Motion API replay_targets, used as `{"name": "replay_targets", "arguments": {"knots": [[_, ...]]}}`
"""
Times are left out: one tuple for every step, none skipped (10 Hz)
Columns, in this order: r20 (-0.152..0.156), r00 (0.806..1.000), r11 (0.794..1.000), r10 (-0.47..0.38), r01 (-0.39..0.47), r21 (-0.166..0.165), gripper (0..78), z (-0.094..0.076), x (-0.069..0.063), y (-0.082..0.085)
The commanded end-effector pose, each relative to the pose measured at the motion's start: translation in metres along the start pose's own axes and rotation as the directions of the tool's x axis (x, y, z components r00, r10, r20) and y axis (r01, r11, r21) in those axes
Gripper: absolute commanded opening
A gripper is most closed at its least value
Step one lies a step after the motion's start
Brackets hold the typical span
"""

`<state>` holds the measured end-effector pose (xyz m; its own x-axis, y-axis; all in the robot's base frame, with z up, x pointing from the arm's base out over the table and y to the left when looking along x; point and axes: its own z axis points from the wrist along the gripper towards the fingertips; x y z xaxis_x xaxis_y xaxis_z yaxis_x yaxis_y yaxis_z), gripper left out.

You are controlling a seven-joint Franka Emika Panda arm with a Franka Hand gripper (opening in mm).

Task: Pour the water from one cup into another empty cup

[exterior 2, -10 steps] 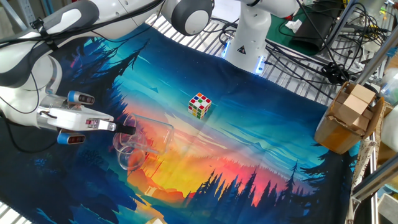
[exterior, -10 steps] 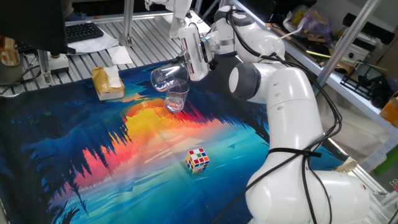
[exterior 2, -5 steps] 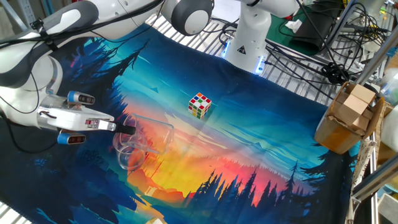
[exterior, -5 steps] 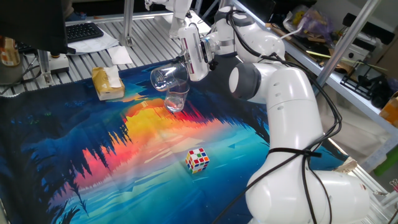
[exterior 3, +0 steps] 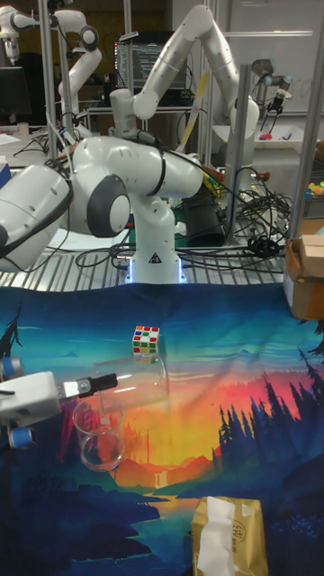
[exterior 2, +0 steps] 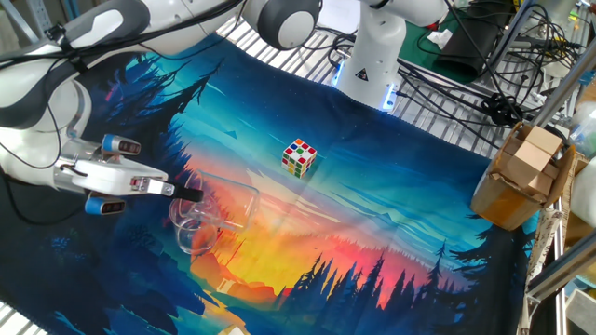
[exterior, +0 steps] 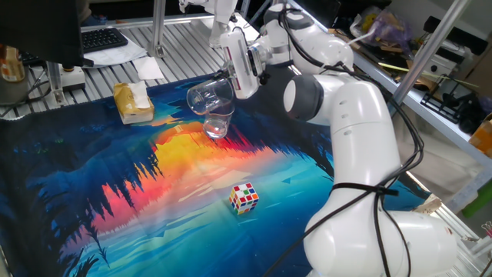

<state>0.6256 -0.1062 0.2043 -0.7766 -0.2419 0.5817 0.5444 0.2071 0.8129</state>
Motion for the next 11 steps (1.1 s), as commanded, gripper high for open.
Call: {"name": "replay_targets", "arguments": {"knots": [[0.053,0.999,0.998,-0.009,0.006,0.068,1.2,0.000,0.001,0.002],[0.075,0.997,0.995,-0.011,0.004,0.099,1.2,0.001,0.001,0.003],[0.080,0.997,0.995,-0.011,0.003,0.104,1.2,0.001,0.002,0.003],[0.099,0.995,0.992,-0.004,-0.008,0.124,1.2,0.002,0.004,0.006],[0.117,0.993,0.989,0.003,-0.020,0.147,1.2,0.003,0.007,0.009],[0.133,0.991,0.985,0.006,-0.029,0.169,1.2,0.005,0.009,0.012],[0.152,0.988,0.980,0.006,-0.036,0.198,1.2,0.007,0.011,0.014],[0.168,0.986,0.974,0.005,-0.043,0.222,1.2,0.010,0.013,0.017],[0.178,0.984,0.972,0.009,-0.050,0.228,1.2,0.012,0.015,0.020],[0.191,0.981,0.969,0.011,-0.058,0.240,1.2,0.014,0.017,0.022],[0.214,0.977,0.963,0.011,-0.068,0.261,1.2,0.018,0.019,0.026]]}}
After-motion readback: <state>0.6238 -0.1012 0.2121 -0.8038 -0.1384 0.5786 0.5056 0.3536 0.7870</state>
